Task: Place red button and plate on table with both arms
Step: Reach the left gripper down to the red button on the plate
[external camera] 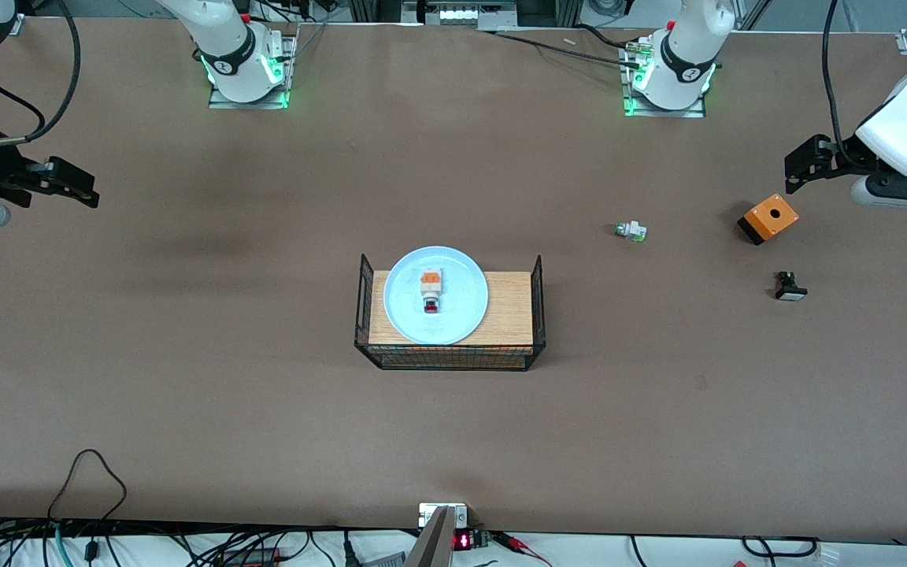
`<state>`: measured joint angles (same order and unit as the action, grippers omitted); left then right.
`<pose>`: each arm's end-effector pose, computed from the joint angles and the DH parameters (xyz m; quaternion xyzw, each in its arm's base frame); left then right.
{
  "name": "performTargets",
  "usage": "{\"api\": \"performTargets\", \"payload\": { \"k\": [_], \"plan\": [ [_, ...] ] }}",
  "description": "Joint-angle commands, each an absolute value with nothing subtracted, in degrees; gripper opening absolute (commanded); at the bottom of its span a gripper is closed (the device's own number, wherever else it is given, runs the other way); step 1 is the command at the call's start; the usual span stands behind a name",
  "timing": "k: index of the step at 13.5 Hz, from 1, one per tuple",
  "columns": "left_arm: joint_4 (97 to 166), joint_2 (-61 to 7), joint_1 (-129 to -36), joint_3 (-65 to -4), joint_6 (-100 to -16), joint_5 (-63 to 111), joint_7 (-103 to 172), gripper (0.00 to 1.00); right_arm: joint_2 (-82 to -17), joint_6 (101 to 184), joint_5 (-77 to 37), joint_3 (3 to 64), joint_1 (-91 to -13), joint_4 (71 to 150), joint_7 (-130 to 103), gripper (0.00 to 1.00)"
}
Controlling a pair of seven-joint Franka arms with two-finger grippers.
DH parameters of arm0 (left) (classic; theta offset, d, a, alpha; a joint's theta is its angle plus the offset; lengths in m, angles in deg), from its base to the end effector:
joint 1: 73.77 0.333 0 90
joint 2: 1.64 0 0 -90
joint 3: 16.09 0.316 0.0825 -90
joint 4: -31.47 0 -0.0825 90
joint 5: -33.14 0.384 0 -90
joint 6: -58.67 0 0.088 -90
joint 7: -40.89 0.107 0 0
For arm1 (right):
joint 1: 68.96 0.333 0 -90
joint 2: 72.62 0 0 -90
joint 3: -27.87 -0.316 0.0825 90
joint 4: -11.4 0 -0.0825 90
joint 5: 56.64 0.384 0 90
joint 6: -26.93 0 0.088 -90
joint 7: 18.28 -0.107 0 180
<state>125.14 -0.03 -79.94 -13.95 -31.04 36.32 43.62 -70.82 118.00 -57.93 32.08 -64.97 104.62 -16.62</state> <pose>0.5430 -0.0320 0.6095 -0.9977 0.0594 0.0202 0.0275 0.5625 -0.0039 0.5821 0.9992 0.0131 -0.0346 0.0118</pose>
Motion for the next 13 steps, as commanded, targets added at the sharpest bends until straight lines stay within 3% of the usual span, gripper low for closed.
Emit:
{"api": "performTargets", "payload": {
  "k": [1,6,10,13],
  "plan": [
    [125.95,1.08,-80.71,-13.11,-31.51,36.13,44.49,1.00,-71.39,116.67,-57.78,32.00,-65.18,104.13,-14.50,1.00],
    [123.95,0.21,-81.06,-16.34,-28.10,33.77,42.83,1.00,-71.39,117.11,-57.87,31.92,-65.18,104.13,-14.50,1.00],
    [120.42,-3.47,-81.15,-26.71,-27.11,26.93,28.27,1.00,-71.39,117.20,-57.69,31.92,-65.18,104.13,-14.67,1.00],
    [116.31,-9.79,-81.33,-34.61,-30.52,22.59,14.91,1.00,-71.13,117.28,-57.69,31.92,-65.18,104.12,-14.76,1.00]
  ]
}}
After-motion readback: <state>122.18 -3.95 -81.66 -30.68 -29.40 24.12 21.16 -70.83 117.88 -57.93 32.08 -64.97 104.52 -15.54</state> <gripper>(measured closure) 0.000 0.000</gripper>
